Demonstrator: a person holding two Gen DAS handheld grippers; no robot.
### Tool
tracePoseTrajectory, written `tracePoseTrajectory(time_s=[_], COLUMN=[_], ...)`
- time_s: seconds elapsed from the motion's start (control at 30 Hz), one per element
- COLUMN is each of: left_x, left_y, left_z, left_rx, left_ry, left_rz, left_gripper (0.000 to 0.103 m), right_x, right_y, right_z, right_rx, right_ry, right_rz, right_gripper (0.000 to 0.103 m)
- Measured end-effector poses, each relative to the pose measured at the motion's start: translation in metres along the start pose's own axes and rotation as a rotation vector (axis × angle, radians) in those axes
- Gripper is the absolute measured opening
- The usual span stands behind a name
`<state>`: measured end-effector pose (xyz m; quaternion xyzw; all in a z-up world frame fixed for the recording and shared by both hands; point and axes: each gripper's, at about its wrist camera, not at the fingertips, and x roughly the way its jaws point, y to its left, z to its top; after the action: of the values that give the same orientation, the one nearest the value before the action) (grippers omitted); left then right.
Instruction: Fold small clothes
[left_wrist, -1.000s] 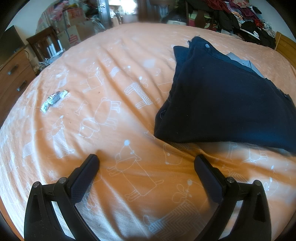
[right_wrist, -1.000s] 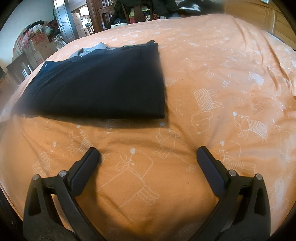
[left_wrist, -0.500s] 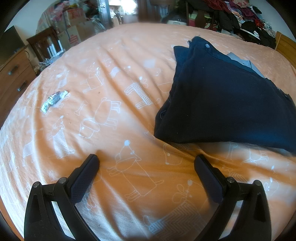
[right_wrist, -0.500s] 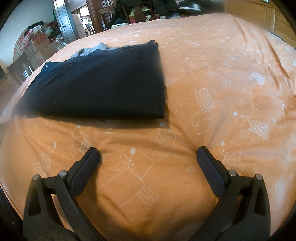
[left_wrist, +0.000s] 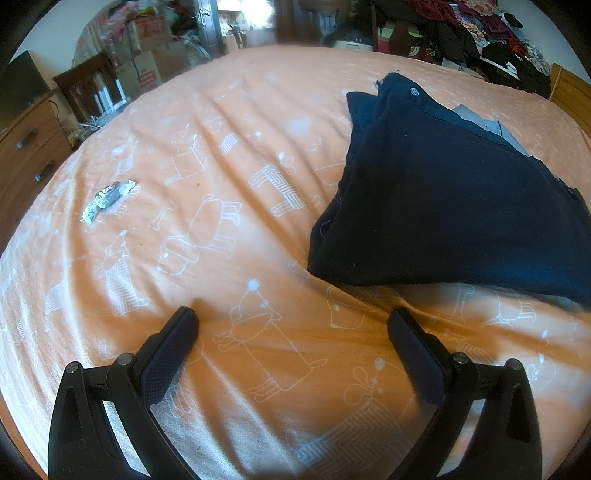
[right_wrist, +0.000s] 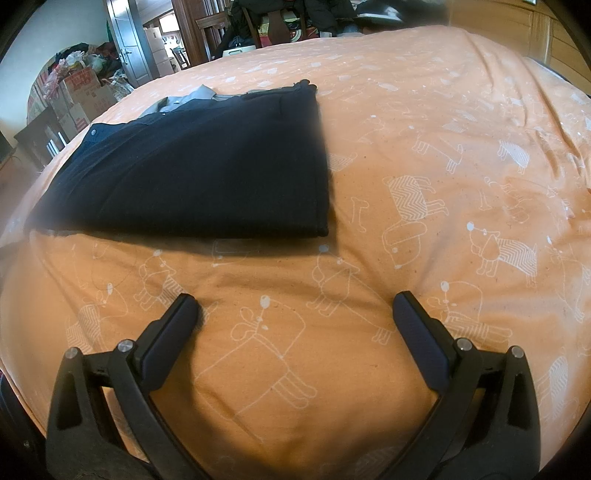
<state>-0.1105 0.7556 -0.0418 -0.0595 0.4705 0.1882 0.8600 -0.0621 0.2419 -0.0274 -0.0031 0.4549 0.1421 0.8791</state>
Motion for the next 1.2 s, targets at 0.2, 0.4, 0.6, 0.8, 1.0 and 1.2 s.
tracePoseTrajectory(time_s=[0.2, 0.4, 0.6, 0.8, 1.0, 1.2], left_x=[0.0000, 0.0001, 0.0001, 0.0002, 0.0001, 0.0001], left_y=[-0.0001, -0.0004, -0.0004, -0.0007, -0.0011, -0.0012], left_z=[0.0000, 0.0001, 0.0002, 0.0002, 0.0002, 0.0003], left_rx=[0.000, 0.000, 0.000, 0.000, 0.000, 0.000], left_ry=[0.000, 0.000, 0.000, 0.001, 0.000, 0.000], left_rz=[0.000, 0.000, 0.000, -0.001, 0.000, 0.000], left_gripper=[0.103, 0.103, 0.103, 0.103, 0.103, 0.103], right_x=[-0.0001, -0.0003, -0.0004, -0.0002, -0.0007, -0.0007], right_y=[-0.0001, 0.0017, 0.0018, 0.0016, 0.0035, 0.0032], right_z=[-0.0002, -0.0012, -0.0015, -0.0014, -0.0024, -0.0023], right_rx=[0.001, 0.004, 0.005, 0.005, 0.007, 0.008], right_ry=[0.000, 0.000, 0.000, 0.000, -0.001, -0.001], right_rz=[0.002, 0.008, 0.008, 0.009, 0.010, 0.011], right_gripper=[0.103, 0.103, 0.103, 0.103, 0.103, 0.103])
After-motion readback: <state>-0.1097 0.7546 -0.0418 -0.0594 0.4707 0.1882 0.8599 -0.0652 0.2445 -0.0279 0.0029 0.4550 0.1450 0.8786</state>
